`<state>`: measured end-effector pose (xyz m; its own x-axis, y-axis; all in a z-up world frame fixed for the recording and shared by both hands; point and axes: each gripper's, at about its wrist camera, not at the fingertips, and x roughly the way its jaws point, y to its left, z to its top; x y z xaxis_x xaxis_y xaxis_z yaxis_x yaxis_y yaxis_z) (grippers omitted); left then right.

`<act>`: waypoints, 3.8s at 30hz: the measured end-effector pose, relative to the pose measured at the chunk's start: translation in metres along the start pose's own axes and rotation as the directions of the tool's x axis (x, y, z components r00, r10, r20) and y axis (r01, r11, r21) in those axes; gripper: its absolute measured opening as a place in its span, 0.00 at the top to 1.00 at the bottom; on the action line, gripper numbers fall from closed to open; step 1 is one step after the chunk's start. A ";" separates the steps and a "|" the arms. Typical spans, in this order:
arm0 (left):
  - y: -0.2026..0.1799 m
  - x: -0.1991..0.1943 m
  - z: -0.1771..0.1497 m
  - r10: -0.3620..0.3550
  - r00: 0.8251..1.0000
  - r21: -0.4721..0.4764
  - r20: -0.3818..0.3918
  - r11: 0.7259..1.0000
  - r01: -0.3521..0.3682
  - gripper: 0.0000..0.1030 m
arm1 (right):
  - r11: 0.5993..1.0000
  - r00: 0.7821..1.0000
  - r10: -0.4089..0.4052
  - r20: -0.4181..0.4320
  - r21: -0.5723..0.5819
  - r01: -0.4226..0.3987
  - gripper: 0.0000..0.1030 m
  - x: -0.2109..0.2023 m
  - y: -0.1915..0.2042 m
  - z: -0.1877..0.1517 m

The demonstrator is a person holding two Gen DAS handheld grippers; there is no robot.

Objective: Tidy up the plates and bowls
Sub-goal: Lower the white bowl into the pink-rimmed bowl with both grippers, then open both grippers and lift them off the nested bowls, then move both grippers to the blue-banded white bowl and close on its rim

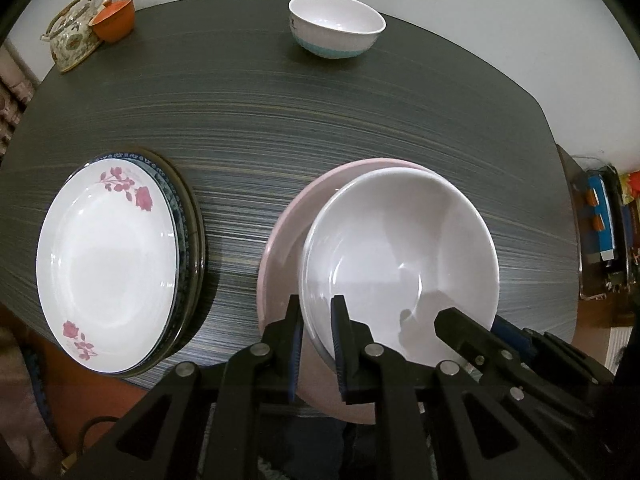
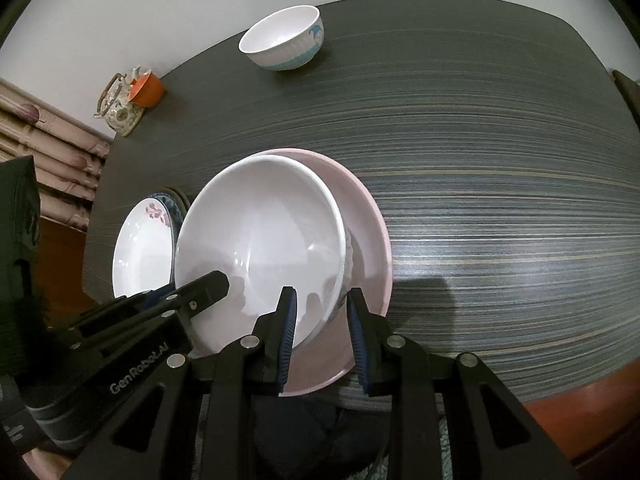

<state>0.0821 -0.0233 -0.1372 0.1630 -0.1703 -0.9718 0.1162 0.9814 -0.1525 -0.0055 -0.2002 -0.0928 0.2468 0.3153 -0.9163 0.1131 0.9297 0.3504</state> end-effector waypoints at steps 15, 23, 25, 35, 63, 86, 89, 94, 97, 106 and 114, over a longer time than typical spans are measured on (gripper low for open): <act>0.002 -0.002 0.003 0.002 1.000 -0.016 -0.012 1.000 -0.003 0.84 | 1.000 1.000 -0.017 0.004 -0.018 0.017 0.74 -0.001 0.002 -0.001; 0.005 -0.003 0.002 -0.003 1.000 -0.020 -0.014 1.000 0.002 0.82 | 1.000 1.000 -0.007 0.013 -0.020 0.007 0.70 -0.005 0.004 -0.001; 0.004 -0.003 0.002 -0.002 1.000 -0.020 -0.014 1.000 0.002 0.82 | 1.000 1.000 -0.003 0.008 -0.015 0.003 0.70 -0.004 0.003 -0.002; 0.005 -0.006 0.002 -0.005 1.000 -0.030 -0.006 1.000 0.005 0.81 | 1.000 1.000 0.006 0.011 -0.013 -0.006 0.67 -0.007 0.002 -0.004; 0.018 -0.038 0.007 -0.050 0.993 -0.015 0.111 0.999 0.052 0.71 | 1.000 0.995 0.010 0.094 -0.023 -0.007 0.60 -0.023 0.001 0.003; 0.053 -0.022 0.045 0.022 0.995 -0.106 0.102 0.994 -0.011 0.55 | 1.000 0.990 -0.004 0.142 0.003 0.003 0.55 -0.031 -0.033 0.038; 0.055 -0.019 0.052 0.030 0.995 -0.111 0.096 0.994 -0.019 0.54 | 1.000 0.991 -0.008 0.136 0.006 0.007 0.55 -0.026 -0.038 0.046; 0.059 -0.011 0.070 0.033 0.995 -0.122 0.098 0.992 -0.021 0.54 | 1.000 0.992 -0.003 0.129 -0.007 0.004 0.55 -0.016 -0.045 0.062; 0.060 -0.003 0.084 0.041 0.994 -0.130 0.097 0.991 -0.028 0.54 | 1.000 0.993 -0.008 0.118 -0.016 0.010 0.55 -0.009 -0.050 0.076; 0.067 0.006 0.137 0.008 0.990 -0.162 0.143 0.987 0.016 0.54 | 1.000 0.988 0.020 0.152 -0.016 -0.017 0.55 0.001 -0.060 0.127; 0.072 0.014 0.190 -0.071 0.979 -0.209 0.193 0.972 0.112 0.54 | 0.998 0.982 0.062 0.179 -0.011 -0.061 0.55 0.012 -0.057 0.180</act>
<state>0.2794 0.0281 -0.1278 0.3408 -0.2531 -0.9054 -0.0734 0.9530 -0.2940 0.1641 -0.2838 -0.0894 0.4215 0.3329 -0.8435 0.0870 0.9111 0.4030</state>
